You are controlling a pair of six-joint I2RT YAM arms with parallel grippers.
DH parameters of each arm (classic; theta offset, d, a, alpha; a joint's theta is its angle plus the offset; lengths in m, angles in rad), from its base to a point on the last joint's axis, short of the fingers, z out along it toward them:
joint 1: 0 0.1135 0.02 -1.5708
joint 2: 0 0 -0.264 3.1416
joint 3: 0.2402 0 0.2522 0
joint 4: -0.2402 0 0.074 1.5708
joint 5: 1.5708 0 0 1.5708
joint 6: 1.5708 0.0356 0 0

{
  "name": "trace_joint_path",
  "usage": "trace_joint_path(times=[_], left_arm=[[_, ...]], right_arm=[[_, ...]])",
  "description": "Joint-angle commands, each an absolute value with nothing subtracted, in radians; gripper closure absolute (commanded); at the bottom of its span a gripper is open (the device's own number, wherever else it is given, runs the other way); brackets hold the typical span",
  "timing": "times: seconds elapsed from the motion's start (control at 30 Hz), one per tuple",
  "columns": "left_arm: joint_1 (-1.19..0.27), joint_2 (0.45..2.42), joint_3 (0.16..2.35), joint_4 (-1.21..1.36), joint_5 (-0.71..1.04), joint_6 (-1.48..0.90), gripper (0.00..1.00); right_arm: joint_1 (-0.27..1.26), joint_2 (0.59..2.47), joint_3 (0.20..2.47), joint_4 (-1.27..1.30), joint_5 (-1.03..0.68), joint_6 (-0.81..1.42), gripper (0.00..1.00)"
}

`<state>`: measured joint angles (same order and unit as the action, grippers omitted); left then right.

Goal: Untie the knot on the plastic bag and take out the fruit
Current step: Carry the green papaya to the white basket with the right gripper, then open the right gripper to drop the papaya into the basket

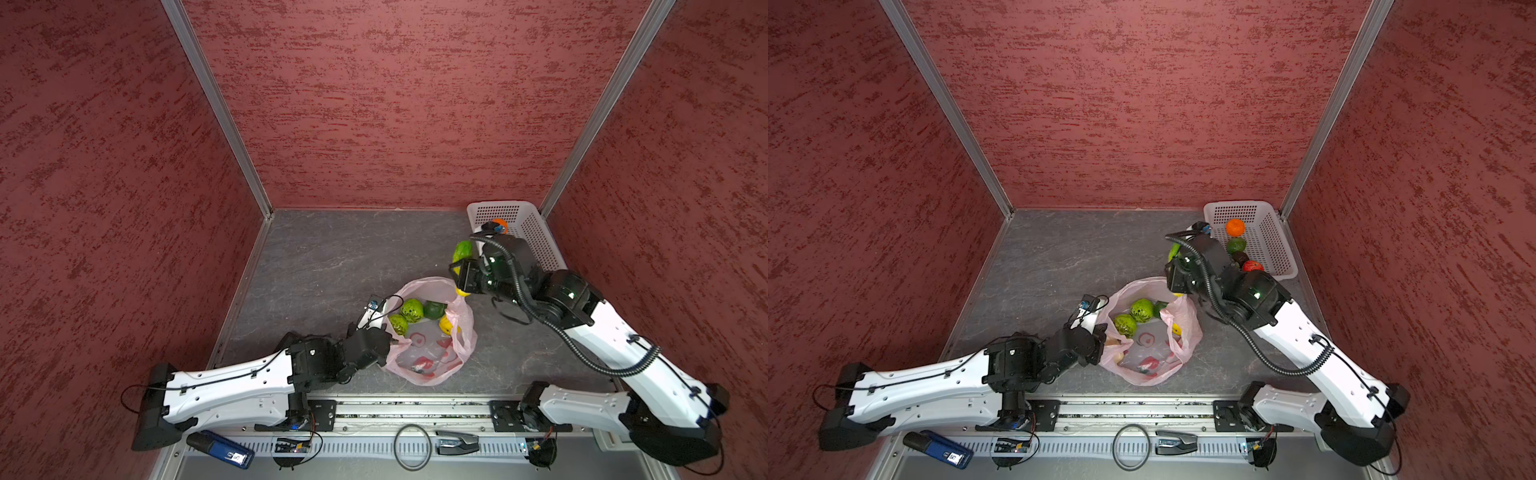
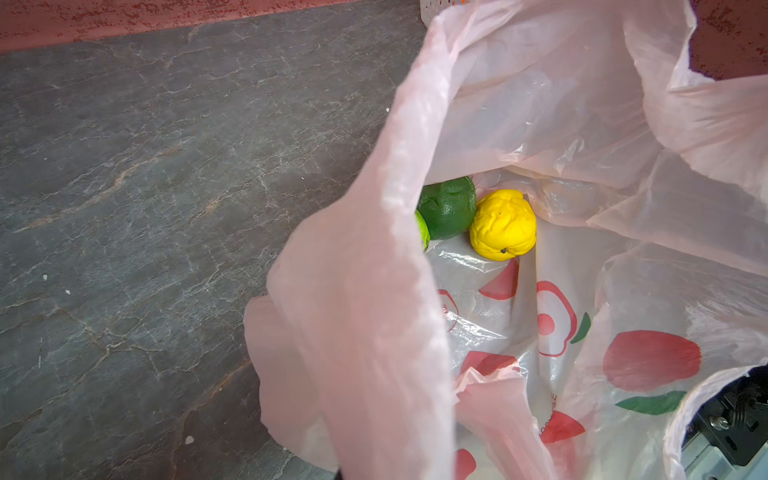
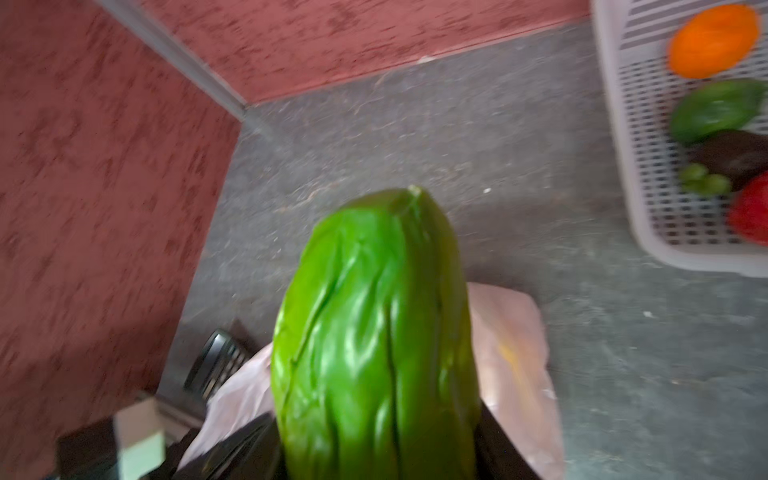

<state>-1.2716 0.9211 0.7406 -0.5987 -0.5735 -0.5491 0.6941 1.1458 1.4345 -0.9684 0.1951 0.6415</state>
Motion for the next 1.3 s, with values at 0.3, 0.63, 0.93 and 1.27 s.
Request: trace_joint_path(times=[0.3,0.63,0.93,1.27], left_arm=[[-1.267,0.95,0.787,-0.574,-0.563,-0.536,1.0],[-1.276,0.967,0.801,-0.581,-0.574,-0.556,1.0],[-1.282,0.995,0.819,-0.584,-0.595,-0.578,1.0],[-1.29,0.996,0.83,-0.59,-0.611,-0.575,1.0]], right_arm=[[0.125,1.301,1.31,-0.672,-0.006,0.405,0.69],[-0.03,1.73,1.458,-0.515,-0.066,0.248,0.67],[-0.037,2.006,1.634,-0.568,-0.101,0.153,0.47],[-0.035,1.898,1.589,-0.59,-0.089,0.179,0.23]])
